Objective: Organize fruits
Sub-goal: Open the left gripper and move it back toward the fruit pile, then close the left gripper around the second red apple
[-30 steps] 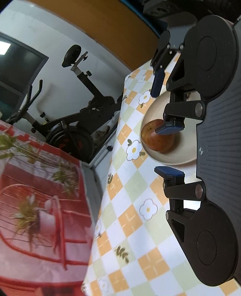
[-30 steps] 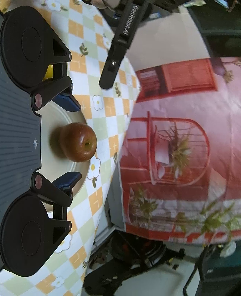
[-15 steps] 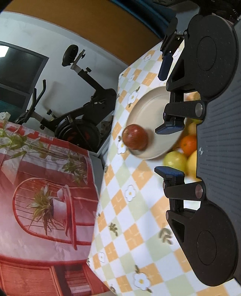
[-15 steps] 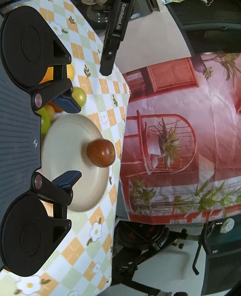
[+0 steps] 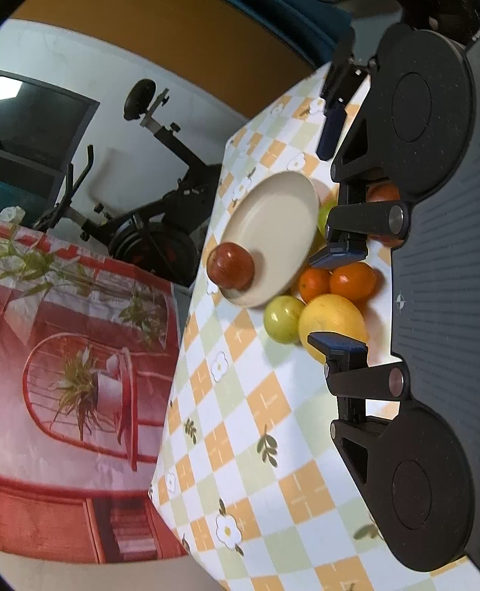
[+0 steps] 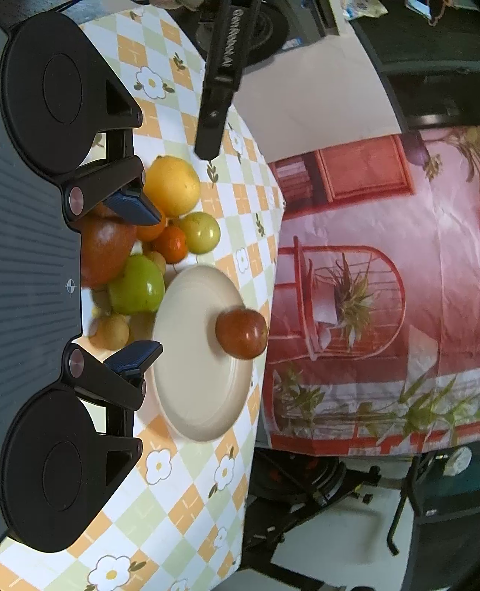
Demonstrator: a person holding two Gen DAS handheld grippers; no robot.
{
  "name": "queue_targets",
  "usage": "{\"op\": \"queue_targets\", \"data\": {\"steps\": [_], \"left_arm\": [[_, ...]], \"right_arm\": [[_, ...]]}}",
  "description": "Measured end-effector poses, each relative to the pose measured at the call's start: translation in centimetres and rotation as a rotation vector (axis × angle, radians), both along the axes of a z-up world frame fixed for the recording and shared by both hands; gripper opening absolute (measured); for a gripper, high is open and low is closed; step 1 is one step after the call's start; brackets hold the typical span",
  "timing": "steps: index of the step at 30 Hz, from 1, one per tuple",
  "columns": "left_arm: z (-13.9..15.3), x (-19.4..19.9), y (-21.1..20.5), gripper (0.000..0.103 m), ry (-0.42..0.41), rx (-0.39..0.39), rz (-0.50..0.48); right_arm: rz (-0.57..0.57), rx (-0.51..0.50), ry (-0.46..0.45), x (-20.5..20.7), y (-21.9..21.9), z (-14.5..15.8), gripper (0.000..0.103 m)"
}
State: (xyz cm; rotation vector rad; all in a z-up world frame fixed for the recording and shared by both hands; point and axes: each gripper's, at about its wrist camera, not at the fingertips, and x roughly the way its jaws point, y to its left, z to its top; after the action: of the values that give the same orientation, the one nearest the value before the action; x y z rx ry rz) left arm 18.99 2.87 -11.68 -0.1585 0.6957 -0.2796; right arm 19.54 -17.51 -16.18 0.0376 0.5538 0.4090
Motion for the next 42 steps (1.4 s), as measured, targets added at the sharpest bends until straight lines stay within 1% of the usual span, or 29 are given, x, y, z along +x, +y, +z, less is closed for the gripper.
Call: {"op": "queue_targets", "data": {"steps": [7, 12, 14, 20, 26, 32, 36, 39, 42], "left_arm": [[-0.3, -1.2, 0.9, 0.039, -0.012, 0.013, 0.056], [-0.6, -1.3, 1.1, 0.039, -0.001, 0.003, 0.065], [-0.6, -1.3, 1.0, 0.039, 0.000, 0.000, 0.061], [-0.8, -1.4, 0.7, 0.039, 0.004, -0.009, 0.046], [-0.8, -1.4, 0.2, 0.039, 0.003, -0.007, 0.028], [-0.8, -1.5, -0.3, 0.039, 0.002, -0.010, -0.003], [-1.0, -1.4, -0.6, 0.039, 0.009, -0.022, -0.025], [-1.4, -1.0, -0.8, 0.039, 0.032, -0.050, -0.056], [-1.9, -0.4, -1.3, 0.039, 0.059, -0.091, -0.110]], "right_arm": [[0.050, -0.041, 0.002, -0.3, 2.0, -0.1, 0.069], [0.067, -0.095, 0.018, -0.2, 2.9, -0.6, 0.069], [0.071, -0.101, 0.019, -0.3, 2.8, -0.7, 0.069], [0.061, -0.080, 0.020, -1.0, 1.2, -0.6, 0.070], [-0.001, -0.010, 0.024, -1.6, -1.7, -0.3, 0.070], [-0.066, 0.028, 0.032, -1.6, -4.1, -0.3, 0.070], [-0.114, 0.042, 0.053, -1.4, -5.4, -1.0, 0.068], [-0.132, 0.059, 0.071, -1.3, -6.1, -1.6, 0.068], [-0.135, 0.071, 0.074, -1.2, -6.3, -1.8, 0.068]]}}
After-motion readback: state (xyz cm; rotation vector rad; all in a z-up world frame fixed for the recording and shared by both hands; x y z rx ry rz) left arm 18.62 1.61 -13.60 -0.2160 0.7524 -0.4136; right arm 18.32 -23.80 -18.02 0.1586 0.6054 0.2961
